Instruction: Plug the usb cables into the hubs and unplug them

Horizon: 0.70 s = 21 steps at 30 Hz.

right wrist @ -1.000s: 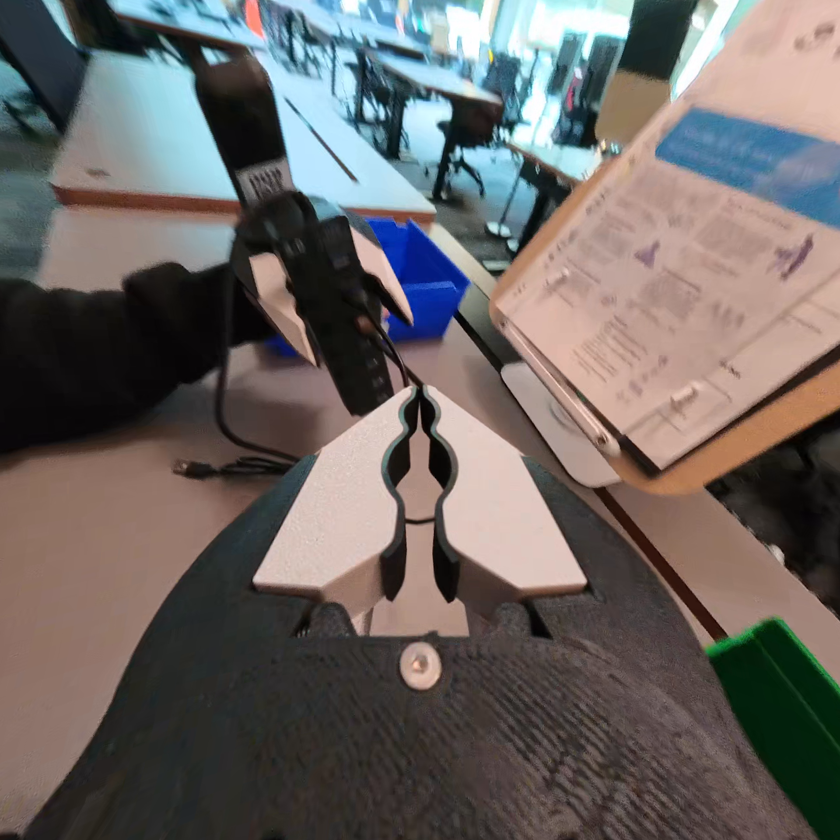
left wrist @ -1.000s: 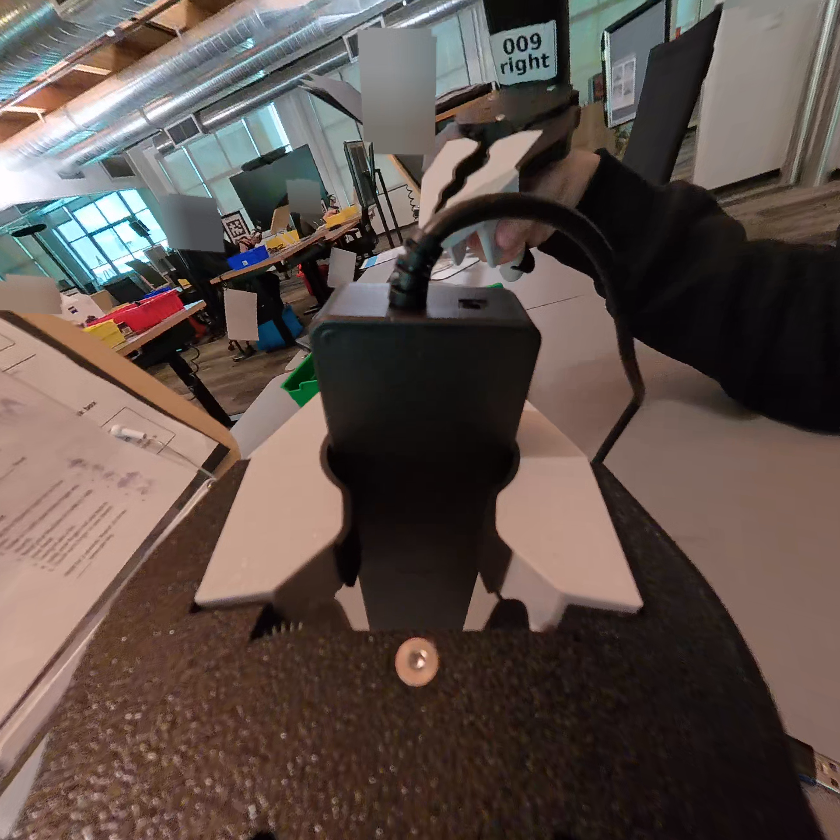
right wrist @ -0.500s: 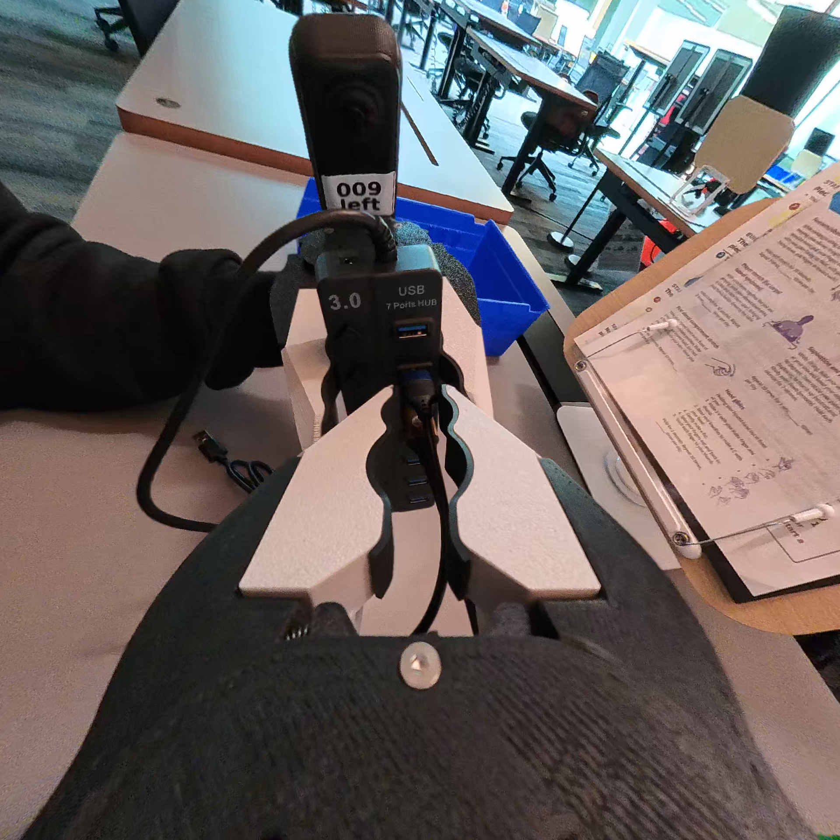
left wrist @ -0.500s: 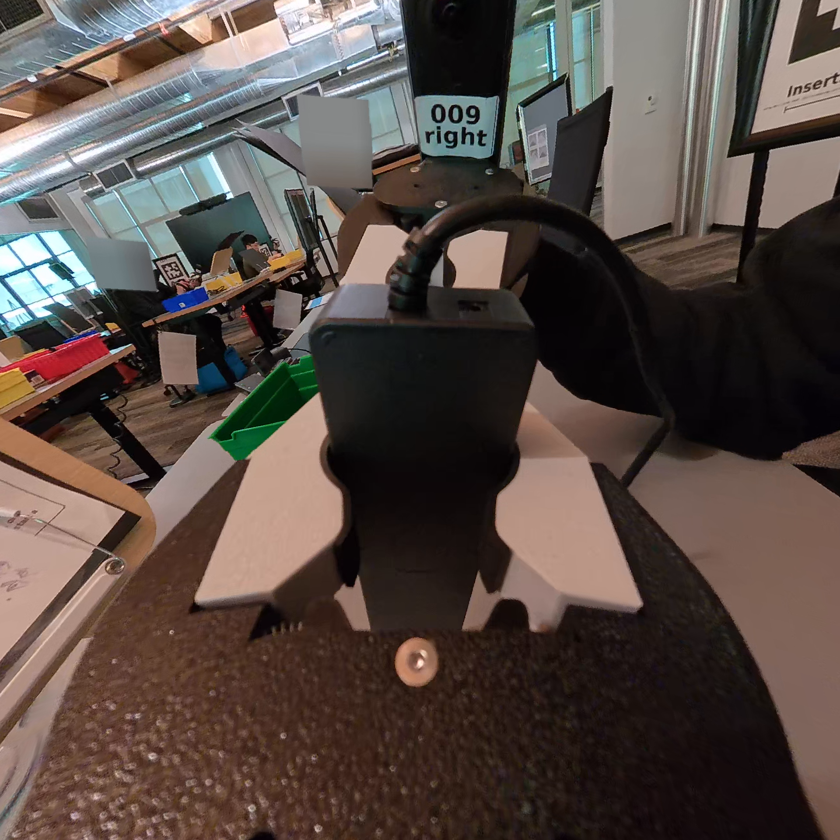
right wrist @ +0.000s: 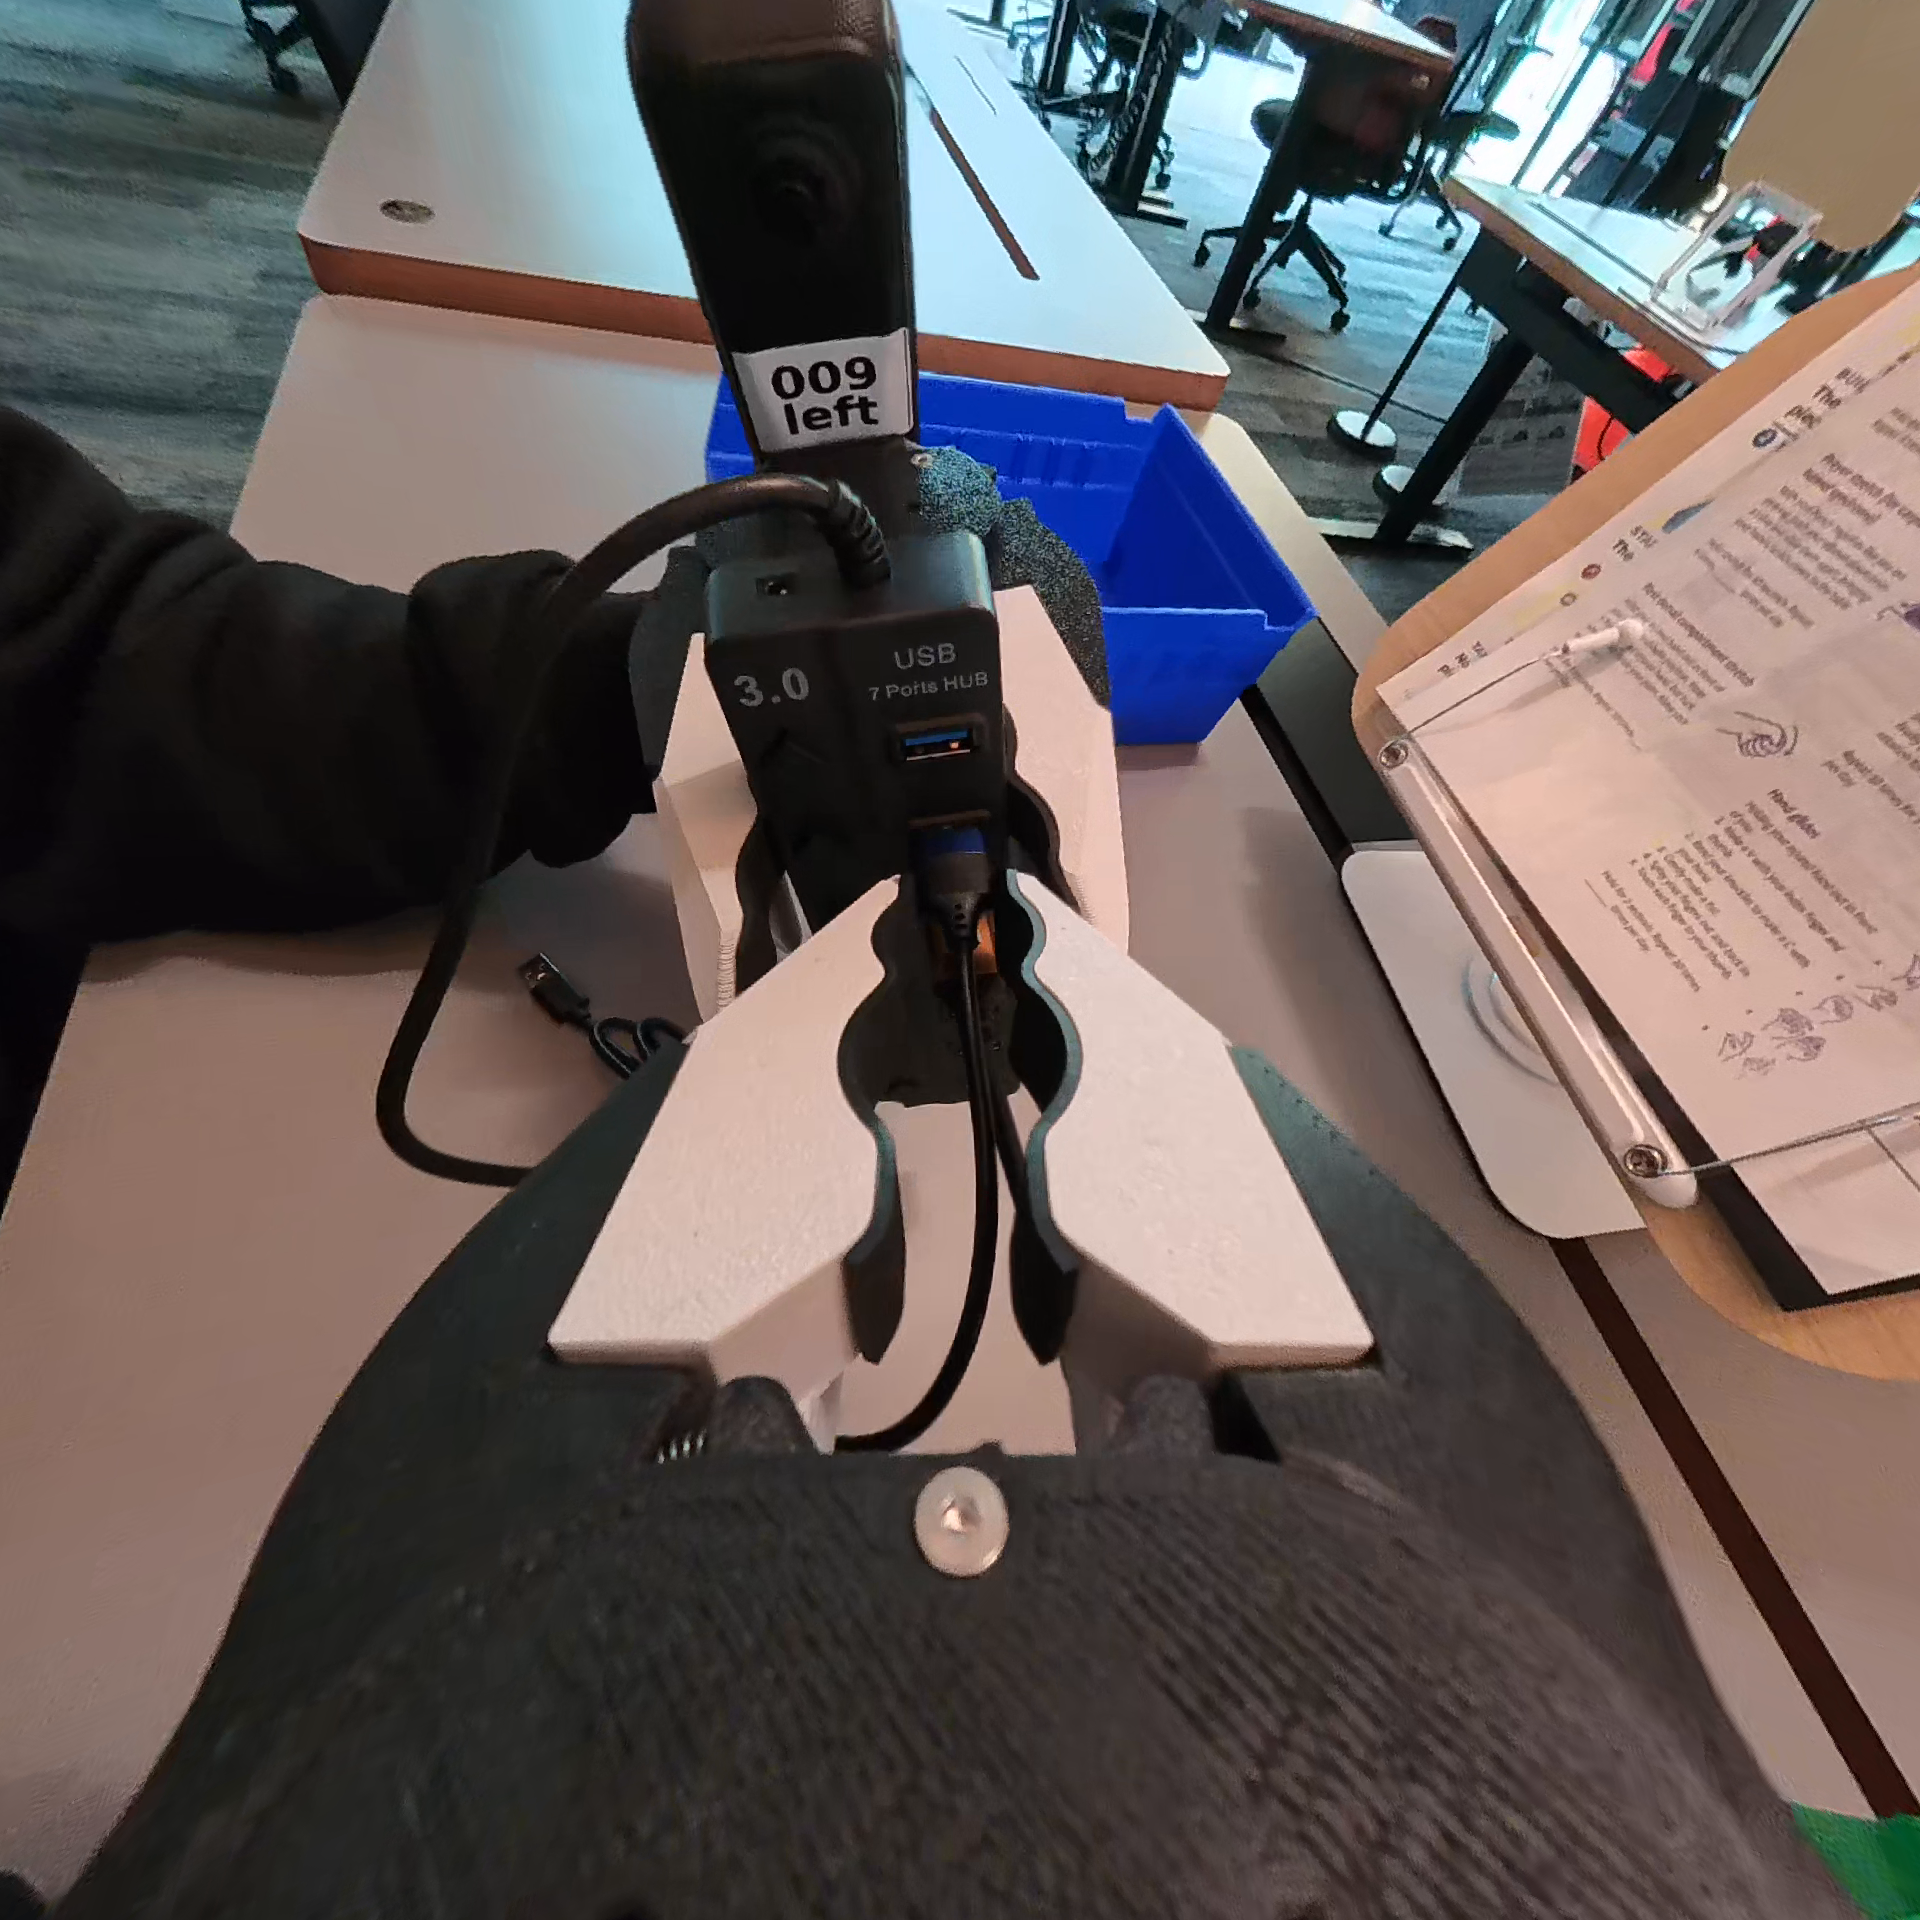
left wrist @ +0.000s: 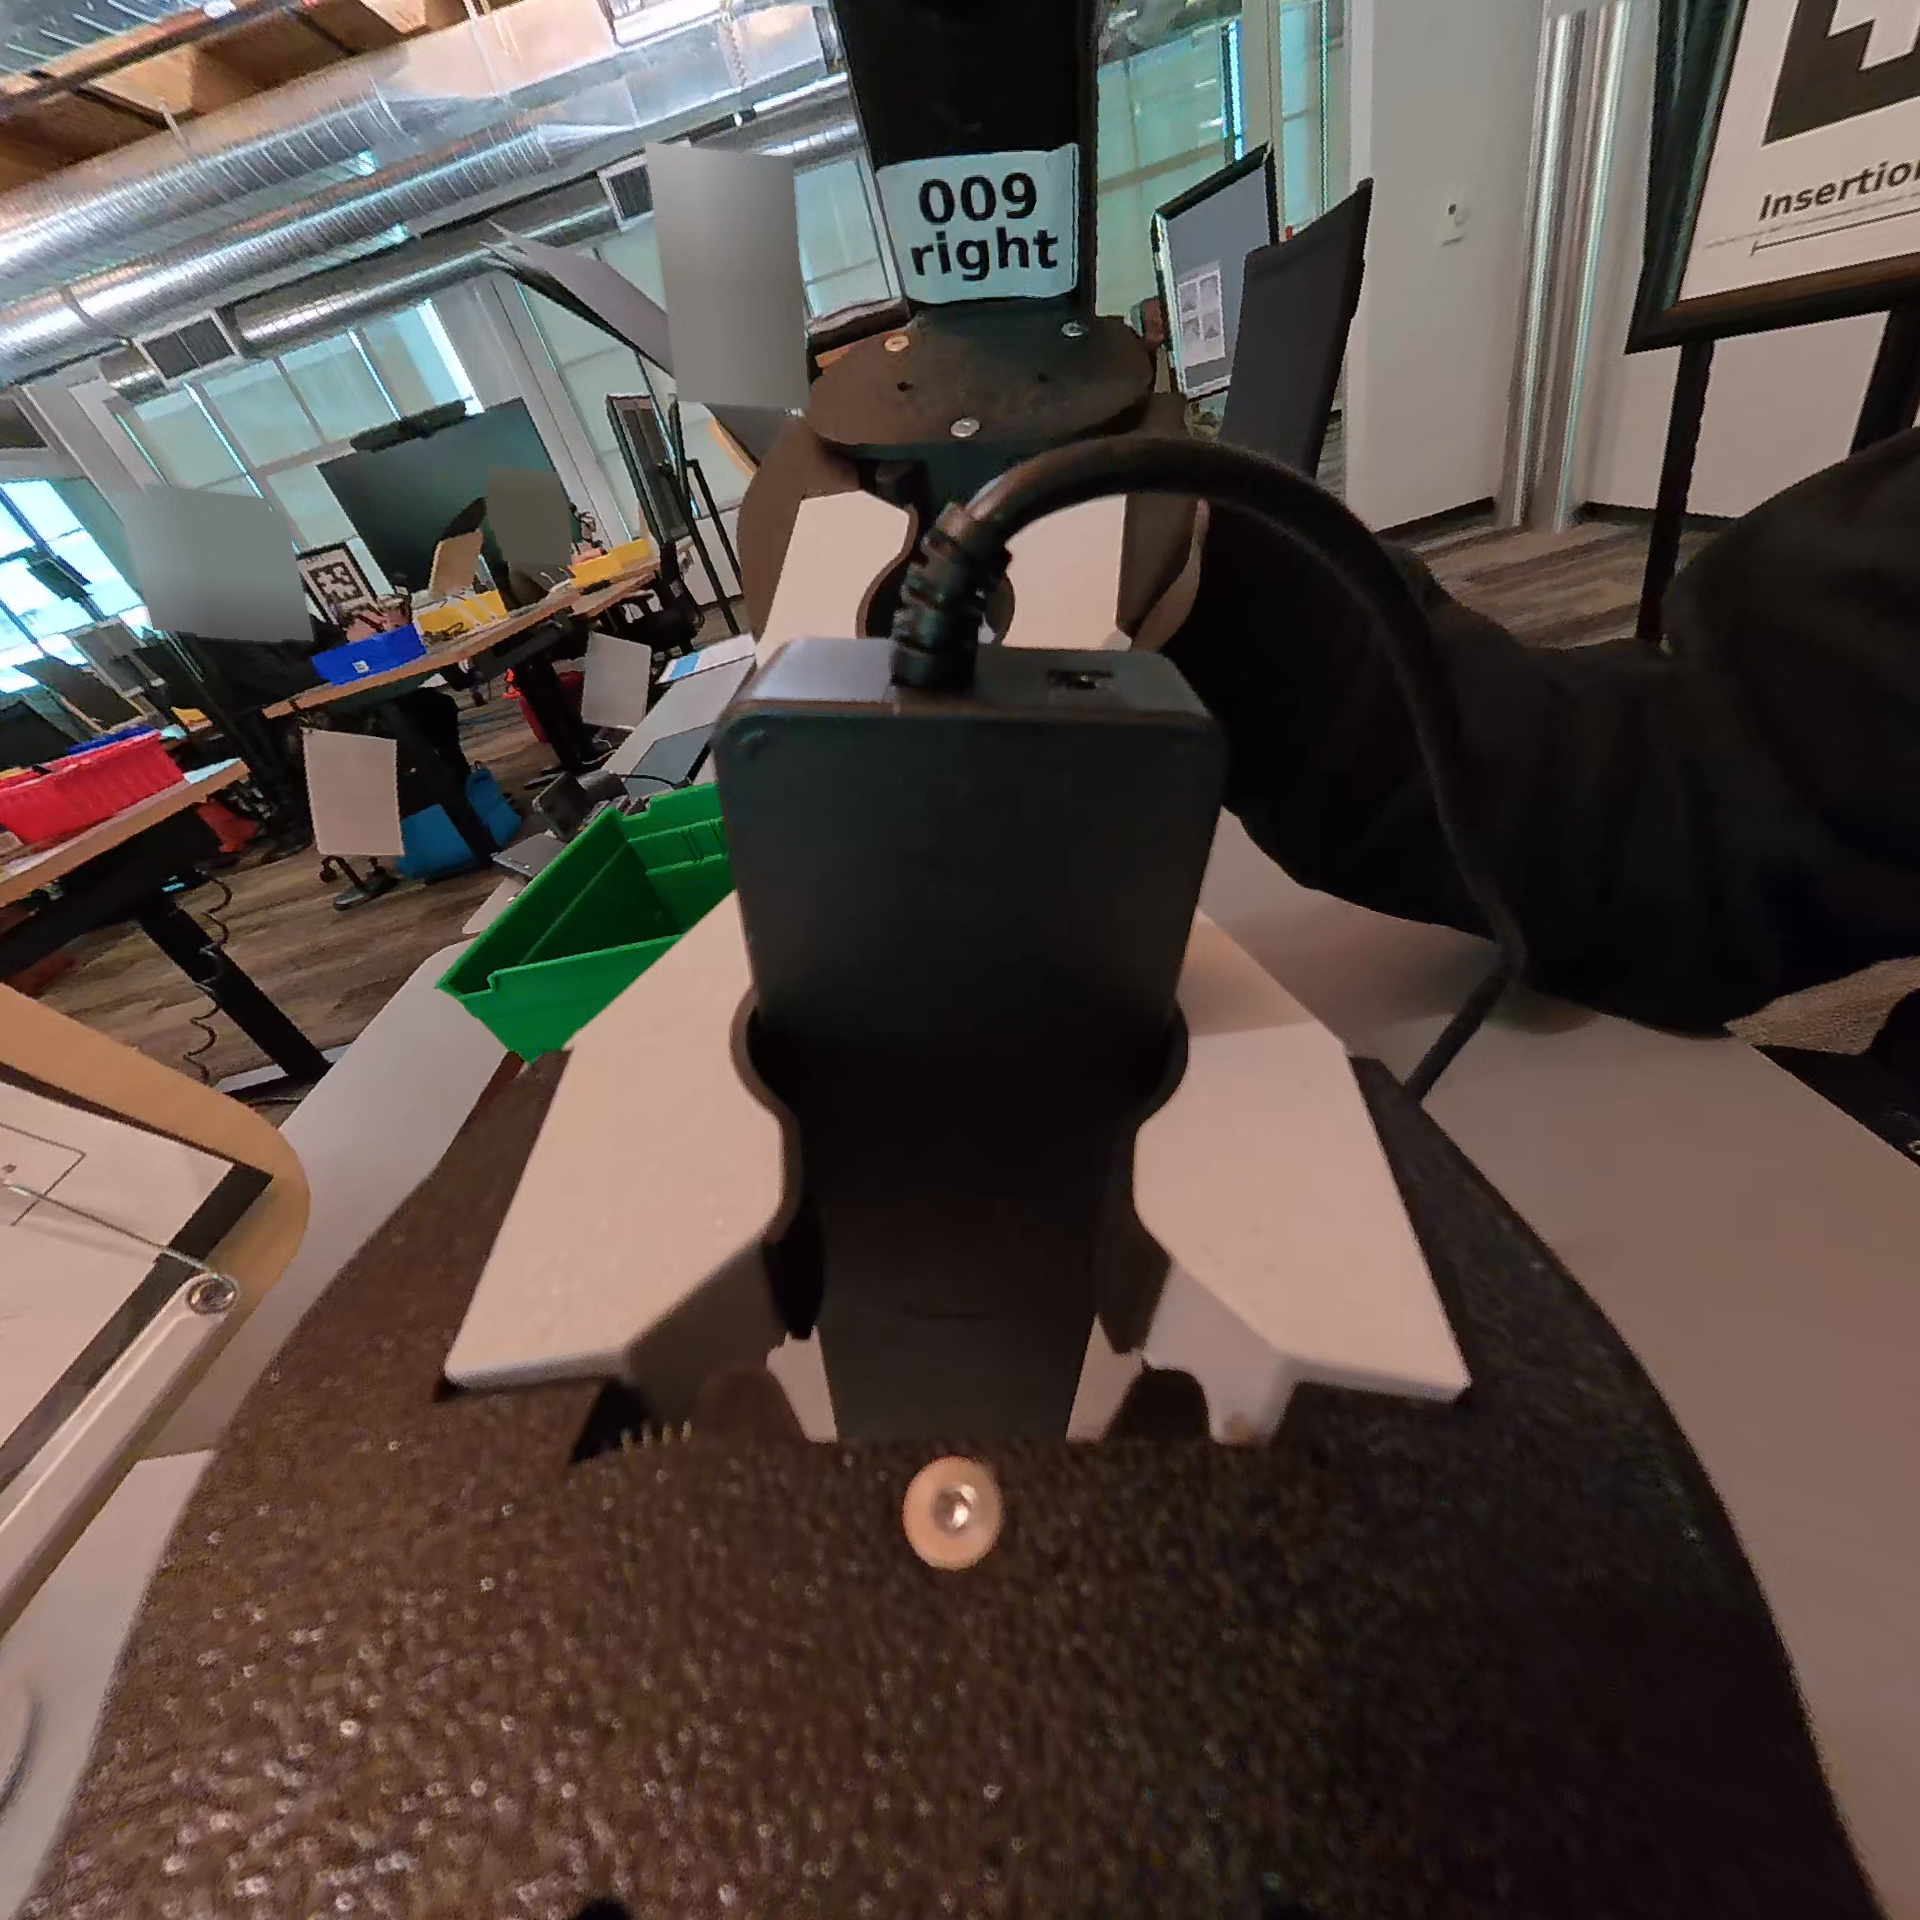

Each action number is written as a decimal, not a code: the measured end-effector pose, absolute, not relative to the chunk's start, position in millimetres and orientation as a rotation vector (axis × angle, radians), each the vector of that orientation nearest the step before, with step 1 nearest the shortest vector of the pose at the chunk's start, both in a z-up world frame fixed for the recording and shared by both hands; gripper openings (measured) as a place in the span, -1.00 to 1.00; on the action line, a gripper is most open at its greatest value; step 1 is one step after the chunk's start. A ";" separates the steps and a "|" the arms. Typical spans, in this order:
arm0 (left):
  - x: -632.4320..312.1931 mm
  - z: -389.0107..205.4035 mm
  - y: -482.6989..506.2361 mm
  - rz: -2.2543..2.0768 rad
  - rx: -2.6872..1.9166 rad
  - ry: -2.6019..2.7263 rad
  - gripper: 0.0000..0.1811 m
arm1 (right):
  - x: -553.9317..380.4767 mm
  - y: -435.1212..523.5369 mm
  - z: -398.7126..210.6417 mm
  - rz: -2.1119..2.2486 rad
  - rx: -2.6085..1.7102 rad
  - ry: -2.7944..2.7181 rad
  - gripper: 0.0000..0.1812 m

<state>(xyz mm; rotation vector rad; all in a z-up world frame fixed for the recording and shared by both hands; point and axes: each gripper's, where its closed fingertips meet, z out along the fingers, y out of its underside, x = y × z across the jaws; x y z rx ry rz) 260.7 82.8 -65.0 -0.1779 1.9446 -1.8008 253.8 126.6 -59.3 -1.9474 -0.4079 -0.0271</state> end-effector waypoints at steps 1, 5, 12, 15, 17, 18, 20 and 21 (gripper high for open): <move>261.7 -65.7 83.4 -1.787 -0.185 1.949 -0.32 | 254.3 126.7 -60.0 -0.025 -1.950 -0.405 -0.85; 262.4 -61.6 81.3 -1.760 -0.181 1.938 -0.32 | 254.4 123.8 -56.5 -0.039 -1.951 -0.405 -0.85; 261.0 -16.4 172.9 -1.714 -0.422 1.655 -0.32 | 348.4 3.2 41.2 -0.394 -1.523 0.035 -0.85; 263.6 -13.6 164.9 -1.687 -0.430 1.669 -0.32 | 379.9 -44.8 54.3 -0.710 -1.479 0.171 -0.85; 265.4 -10.4 160.7 -1.704 -0.438 1.650 -0.33 | 400.8 -66.0 42.2 -0.809 -1.522 0.247 -0.85; 264.7 -9.6 158.0 -1.720 -0.435 1.652 -0.33 | 409.5 -69.6 30.4 -0.821 -1.561 0.244 -0.85; 264.0 -8.5 154.1 -1.730 -0.426 1.653 -0.33 | 432.7 -76.1 6.7 -0.889 -1.606 0.247 -0.85; 263.9 -9.7 152.1 -1.727 -0.424 1.667 -0.33 | 445.1 -78.5 -6.1 -0.901 -1.627 0.272 -0.85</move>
